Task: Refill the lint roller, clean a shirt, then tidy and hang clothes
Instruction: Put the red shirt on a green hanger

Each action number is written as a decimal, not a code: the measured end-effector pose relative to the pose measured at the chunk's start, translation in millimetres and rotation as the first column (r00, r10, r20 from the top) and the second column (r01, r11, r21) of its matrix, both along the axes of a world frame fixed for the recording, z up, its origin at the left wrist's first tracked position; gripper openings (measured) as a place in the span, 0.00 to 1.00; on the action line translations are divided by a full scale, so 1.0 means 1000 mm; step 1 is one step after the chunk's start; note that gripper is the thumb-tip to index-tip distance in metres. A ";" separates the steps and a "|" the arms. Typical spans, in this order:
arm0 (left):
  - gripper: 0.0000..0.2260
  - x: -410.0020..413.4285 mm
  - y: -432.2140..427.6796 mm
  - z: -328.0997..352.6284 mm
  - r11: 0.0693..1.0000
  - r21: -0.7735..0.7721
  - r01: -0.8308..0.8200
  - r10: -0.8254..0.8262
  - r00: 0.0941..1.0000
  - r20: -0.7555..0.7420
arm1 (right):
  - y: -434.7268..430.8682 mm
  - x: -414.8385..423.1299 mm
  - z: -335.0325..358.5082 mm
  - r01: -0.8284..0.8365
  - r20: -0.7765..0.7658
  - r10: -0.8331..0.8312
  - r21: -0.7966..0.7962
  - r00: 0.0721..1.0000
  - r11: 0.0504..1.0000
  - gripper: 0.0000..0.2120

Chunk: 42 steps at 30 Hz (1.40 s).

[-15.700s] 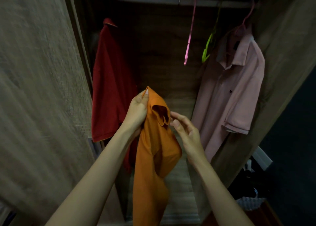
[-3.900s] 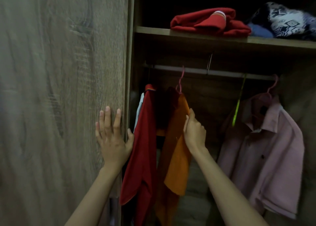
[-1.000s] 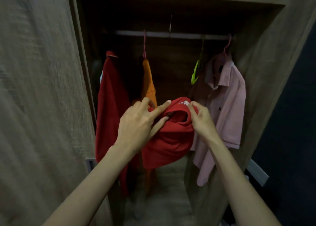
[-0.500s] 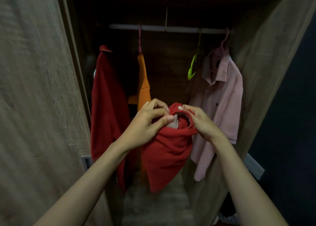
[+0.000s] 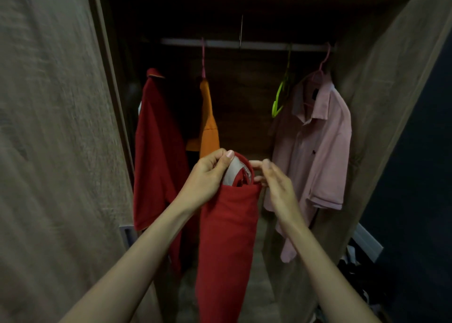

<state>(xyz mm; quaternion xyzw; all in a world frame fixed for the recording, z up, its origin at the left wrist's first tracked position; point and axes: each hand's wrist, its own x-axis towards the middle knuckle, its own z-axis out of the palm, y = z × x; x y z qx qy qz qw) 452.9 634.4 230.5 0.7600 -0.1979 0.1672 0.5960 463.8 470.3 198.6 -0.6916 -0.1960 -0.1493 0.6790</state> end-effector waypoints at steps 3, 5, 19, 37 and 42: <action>0.23 0.000 -0.002 0.002 0.999 -0.037 0.019 -0.020 0.999 -0.028 | 0.011 -0.006 -0.014 0.061 0.016 -0.060 -0.062 0.998 0.996 0.17; 0.21 0.000 -0.002 0.005 0.998 -0.057 0.020 -0.022 0.999 -0.036 | 0.013 -0.001 -0.021 0.089 -0.002 -0.090 -0.069 0.996 0.994 0.13; 0.14 0.001 0.029 0.007 0.989 0.099 0.108 -0.088 0.977 -0.193 | 0.009 0.013 -0.007 0.225 -0.031 -0.224 0.057 0.974 0.973 0.29; 0.12 -0.001 0.050 -0.016 0.997 -0.074 0.030 -0.058 0.909 -0.413 | -0.029 0.031 0.032 0.403 -0.185 -0.363 0.546 0.913 0.735 0.15; 0.13 0.012 0.025 -0.001 0.938 -0.338 -0.074 -0.079 0.906 -0.417 | -0.036 0.038 0.020 0.441 -0.174 -0.413 0.506 0.894 0.741 0.17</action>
